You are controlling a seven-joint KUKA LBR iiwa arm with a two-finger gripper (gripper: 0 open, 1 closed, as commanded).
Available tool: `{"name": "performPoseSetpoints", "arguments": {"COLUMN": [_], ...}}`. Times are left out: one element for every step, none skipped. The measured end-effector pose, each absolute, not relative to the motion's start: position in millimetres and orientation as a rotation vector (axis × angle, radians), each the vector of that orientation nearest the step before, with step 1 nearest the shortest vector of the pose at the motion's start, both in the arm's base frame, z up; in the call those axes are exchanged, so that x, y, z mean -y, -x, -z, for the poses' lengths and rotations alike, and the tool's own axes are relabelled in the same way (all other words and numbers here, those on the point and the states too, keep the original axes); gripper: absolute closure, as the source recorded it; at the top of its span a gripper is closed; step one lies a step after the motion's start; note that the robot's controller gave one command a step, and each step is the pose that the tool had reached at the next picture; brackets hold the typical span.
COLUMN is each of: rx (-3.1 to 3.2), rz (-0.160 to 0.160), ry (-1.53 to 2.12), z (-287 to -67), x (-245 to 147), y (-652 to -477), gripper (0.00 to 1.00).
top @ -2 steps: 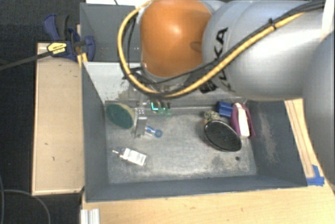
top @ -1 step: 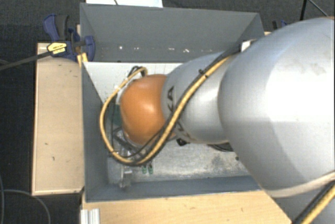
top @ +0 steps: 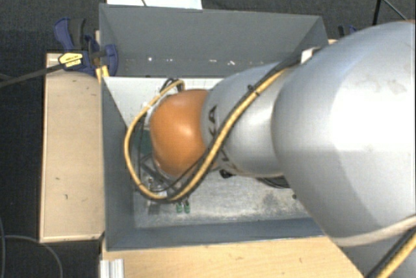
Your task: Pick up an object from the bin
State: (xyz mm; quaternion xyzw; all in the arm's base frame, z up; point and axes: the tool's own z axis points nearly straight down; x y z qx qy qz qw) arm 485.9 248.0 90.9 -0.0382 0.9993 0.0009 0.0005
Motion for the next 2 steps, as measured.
{"name": "performPoseSetpoints", "arguments": {"rx": [-3.129,-3.129], "rz": [-0.006,-0.006], "ry": [0.169,0.164], "z": [-169,-226], "x": [-250,-249], "y": [-479.8,-478.2], "gripper": [1.00,1.00]}}
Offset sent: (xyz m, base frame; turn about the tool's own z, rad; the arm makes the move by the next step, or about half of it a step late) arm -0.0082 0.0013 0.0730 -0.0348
